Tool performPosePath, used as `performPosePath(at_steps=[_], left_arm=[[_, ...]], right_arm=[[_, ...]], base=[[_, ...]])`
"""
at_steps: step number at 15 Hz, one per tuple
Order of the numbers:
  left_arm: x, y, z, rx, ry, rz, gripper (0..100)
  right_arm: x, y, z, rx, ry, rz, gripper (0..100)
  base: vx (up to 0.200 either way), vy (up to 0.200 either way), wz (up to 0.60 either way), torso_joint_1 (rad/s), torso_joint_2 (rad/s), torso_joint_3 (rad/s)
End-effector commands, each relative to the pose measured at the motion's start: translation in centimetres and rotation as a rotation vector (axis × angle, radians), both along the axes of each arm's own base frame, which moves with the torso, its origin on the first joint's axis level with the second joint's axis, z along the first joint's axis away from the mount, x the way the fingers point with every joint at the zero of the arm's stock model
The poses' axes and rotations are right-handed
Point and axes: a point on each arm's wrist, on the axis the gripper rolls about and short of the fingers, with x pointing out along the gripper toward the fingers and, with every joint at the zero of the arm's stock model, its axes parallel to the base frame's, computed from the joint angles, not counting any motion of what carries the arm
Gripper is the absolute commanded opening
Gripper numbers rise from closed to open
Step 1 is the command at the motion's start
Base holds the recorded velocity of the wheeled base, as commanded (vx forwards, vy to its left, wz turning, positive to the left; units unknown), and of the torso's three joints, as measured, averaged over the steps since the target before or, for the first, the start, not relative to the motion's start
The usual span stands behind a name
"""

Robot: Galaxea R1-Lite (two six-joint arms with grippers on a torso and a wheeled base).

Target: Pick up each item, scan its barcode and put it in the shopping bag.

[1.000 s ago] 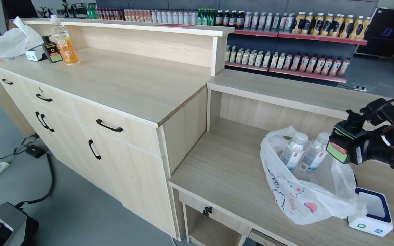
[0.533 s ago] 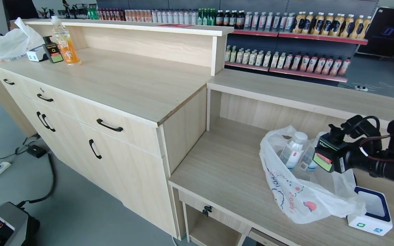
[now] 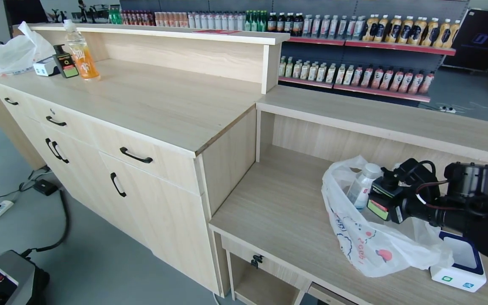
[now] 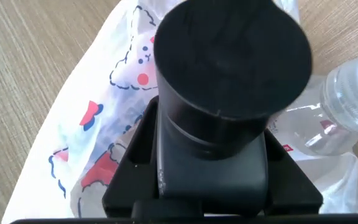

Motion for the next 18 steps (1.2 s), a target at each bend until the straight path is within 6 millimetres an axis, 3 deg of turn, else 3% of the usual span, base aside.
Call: performPosePath(at_steps=[1, 6, 18], left_arm=[[0.0, 0.0, 0.0, 0.0, 0.0, 0.001, 100], [0.0, 0.0, 0.0, 0.0, 0.0, 0.001, 100], [0.0, 0.0, 0.0, 0.0, 0.0, 0.001, 100]], right_arm=[[0.6, 0.0, -2.0, -0.014, 0.053, 0.009, 0], [1.6, 0.0, -3.4, -0.013, 0.042, 0.013, 0], [0.8, 0.1, -4.5, -0.008, 0.111, 0.013, 0]], base=[[0.0, 0.0, 0.0, 0.0, 0.0, 0.0], [0.0, 0.0, 0.0, 0.0, 0.0, 0.0], [0.0, 0.0, 0.0, 0.0, 0.0, 0.0]])
